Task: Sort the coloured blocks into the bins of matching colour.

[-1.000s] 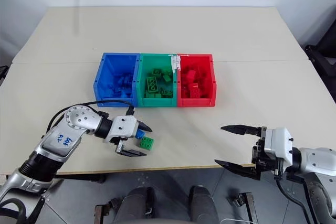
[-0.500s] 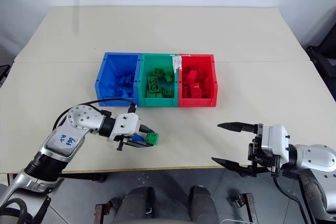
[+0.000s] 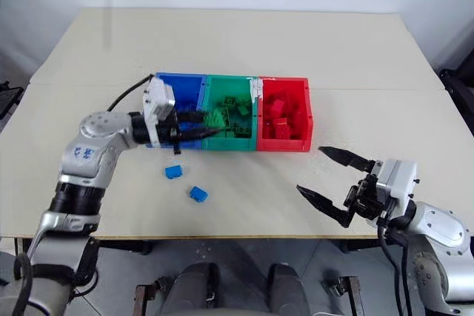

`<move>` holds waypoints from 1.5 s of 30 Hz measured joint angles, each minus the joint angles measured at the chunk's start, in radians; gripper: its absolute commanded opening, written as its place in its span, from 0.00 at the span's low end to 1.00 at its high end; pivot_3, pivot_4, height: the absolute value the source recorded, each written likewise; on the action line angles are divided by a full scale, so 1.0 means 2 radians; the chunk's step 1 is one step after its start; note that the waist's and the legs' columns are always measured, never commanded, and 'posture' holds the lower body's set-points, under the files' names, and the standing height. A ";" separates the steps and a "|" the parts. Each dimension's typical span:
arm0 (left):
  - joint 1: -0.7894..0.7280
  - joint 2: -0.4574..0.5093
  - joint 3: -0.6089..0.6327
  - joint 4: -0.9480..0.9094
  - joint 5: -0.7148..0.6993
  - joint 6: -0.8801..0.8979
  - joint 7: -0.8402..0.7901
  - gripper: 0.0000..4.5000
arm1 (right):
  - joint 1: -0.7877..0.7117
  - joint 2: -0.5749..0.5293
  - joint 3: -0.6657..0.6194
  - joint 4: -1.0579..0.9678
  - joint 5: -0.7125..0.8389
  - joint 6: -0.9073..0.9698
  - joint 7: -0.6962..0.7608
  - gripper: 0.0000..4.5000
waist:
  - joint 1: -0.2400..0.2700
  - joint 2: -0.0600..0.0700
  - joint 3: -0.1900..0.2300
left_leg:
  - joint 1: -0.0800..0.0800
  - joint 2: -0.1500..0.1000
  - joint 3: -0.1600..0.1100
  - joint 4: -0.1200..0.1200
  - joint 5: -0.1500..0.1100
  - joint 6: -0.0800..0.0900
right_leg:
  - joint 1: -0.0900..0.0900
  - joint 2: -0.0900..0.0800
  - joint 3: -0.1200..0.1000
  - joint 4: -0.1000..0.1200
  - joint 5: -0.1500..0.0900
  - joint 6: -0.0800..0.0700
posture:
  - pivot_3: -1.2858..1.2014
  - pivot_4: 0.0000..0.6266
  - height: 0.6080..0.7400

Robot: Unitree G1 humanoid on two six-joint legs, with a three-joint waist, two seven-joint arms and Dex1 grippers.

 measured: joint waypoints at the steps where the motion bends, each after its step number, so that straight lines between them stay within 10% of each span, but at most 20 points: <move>1: -0.015 -0.011 -0.001 0.014 0.009 -0.001 0.016 0.33 | 0.001 0.002 -0.001 -0.003 0.000 0.000 -0.008 1.00 | 0.000 0.000 0.000 | 0.000 0.000 0.000 0.000 0.000 0.000 | 0.000 0.000 0.000 0.000 0.000 0.000 | 0.52 0.24 1.00; 5: -0.056 -0.037 -0.004 0.059 0.027 -0.008 0.051 0.33 | 0.004 0.008 -0.003 -0.004 -0.003 0.000 -0.031 1.00 | -0.004 0.000 0.000 | 0.000 0.000 0.000 -0.001 0.000 0.000 | -0.001 0.000 0.000 0.000 0.000 0.000 | 0.52 0.24 1.00; 15: -0.059 -0.024 -0.023 0.085 0.047 -0.026 0.027 0.98 | 0.013 0.008 -0.004 0.010 -0.005 -0.020 -0.019 1.00 | -0.002 0.000 0.000 | 0.000 0.000 0.001 -0.001 0.000 0.000 | -0.001 0.000 0.000 0.000 0.000 0.000 | 0.52 0.24 1.00; 28: 0.197 0.135 0.149 0.000 -0.053 -0.158 -0.126 0.98 | -0.055 -0.023 0.045 0.113 -0.025 -0.048 0.113 1.00 | -0.017 0.000 0.000 | 0.001 0.001 0.001 -0.001 0.000 0.000 | -0.001 0.000 0.000 0.000 0.000 0.000 | 0.52 0.24 1.00; 38: 0.405 0.174 0.242 -0.037 -0.067 -0.189 -0.147 0.98 | -0.126 -0.040 0.103 0.189 -0.044 -0.061 0.202 1.00 | -0.015 0.000 0.000 | 0.001 0.001 0.002 -0.002 -0.002 0.002 | -0.001 -0.001 0.000 0.000 0.000 0.000 | 0.52 0.24 1.00; 45: 0.407 0.174 0.220 -0.068 -0.070 -0.191 -0.147 0.98 | -0.140 -0.040 0.108 0.197 -0.045 -0.062 0.200 1.00 | -0.015 0.000 0.000 | 0.001 0.001 0.002 -0.002 -0.002 0.002 | -0.001 -0.001 0.000 0.000 0.001 -0.001 | 0.52 0.24 1.00</move>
